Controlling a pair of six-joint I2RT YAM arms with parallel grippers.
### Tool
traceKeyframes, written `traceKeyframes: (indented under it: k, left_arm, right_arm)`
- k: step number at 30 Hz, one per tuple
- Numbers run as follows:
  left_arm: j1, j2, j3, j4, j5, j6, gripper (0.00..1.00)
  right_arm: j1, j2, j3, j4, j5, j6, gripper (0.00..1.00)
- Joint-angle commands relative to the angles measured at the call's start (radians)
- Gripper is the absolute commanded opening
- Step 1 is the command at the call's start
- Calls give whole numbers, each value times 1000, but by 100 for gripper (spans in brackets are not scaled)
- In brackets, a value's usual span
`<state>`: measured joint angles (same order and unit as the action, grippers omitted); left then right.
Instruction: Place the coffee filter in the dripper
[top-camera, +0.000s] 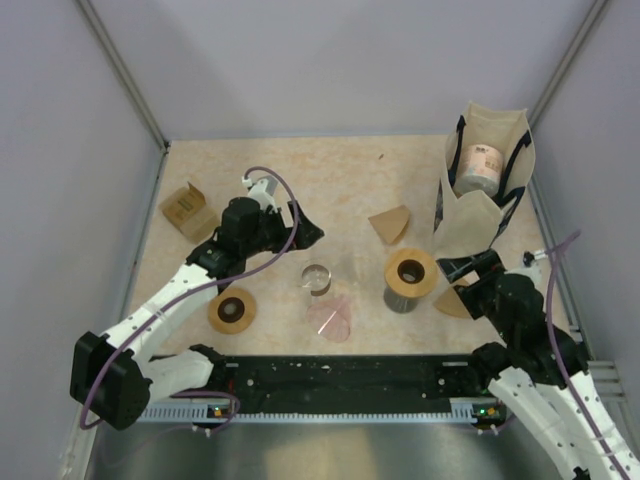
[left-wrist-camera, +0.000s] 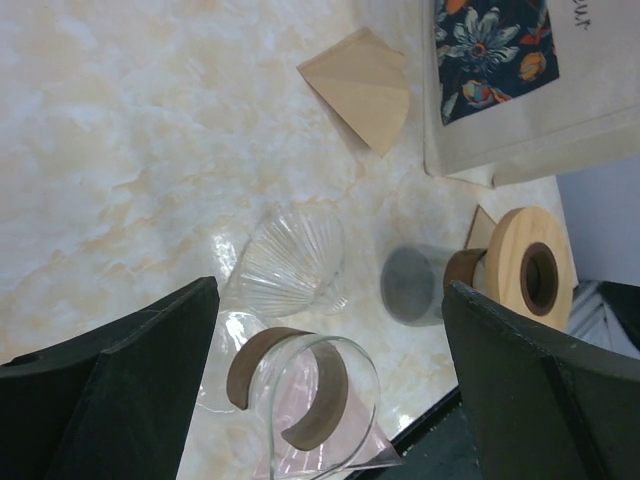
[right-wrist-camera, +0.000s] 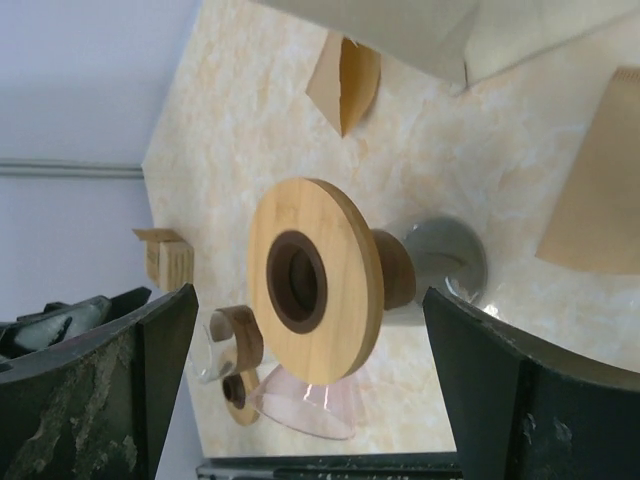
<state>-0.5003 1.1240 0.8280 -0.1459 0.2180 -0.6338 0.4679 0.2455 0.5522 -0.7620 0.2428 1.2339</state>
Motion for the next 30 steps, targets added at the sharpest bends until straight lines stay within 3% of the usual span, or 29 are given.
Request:
traceKeyframes:
  k: [1, 6, 11, 15, 22, 25, 30]
  left_arm:
    - [0, -7, 20, -26, -114, 29, 99]
    - [0, -1, 22, -66, -189, 22, 99]
    - [8, -29, 23, -165, -362, -1, 99]
    - [16, -91, -19, -204, -408, -14, 99]
    - [16, -188, -56, -277, -498, -53, 99]
    - [17, -223, -58, -333, -581, -76, 99]
    - [16, -257, -78, -331, -595, -79, 99]
  right_arm:
    - [-8, 118, 184, -19, 130, -203, 96]
    - [-6, 389, 363, -13, 23, -477, 97]
    - [35, 673, 448, 114, -99, -579, 97]
    - [138, 901, 621, 144, 12, -663, 97]
    - [207, 1239, 863, 124, 43, -672, 95]
    - [248, 1369, 972, 44, 108, -676, 95]
    - [297, 1538, 1141, -49, 162, -692, 86]
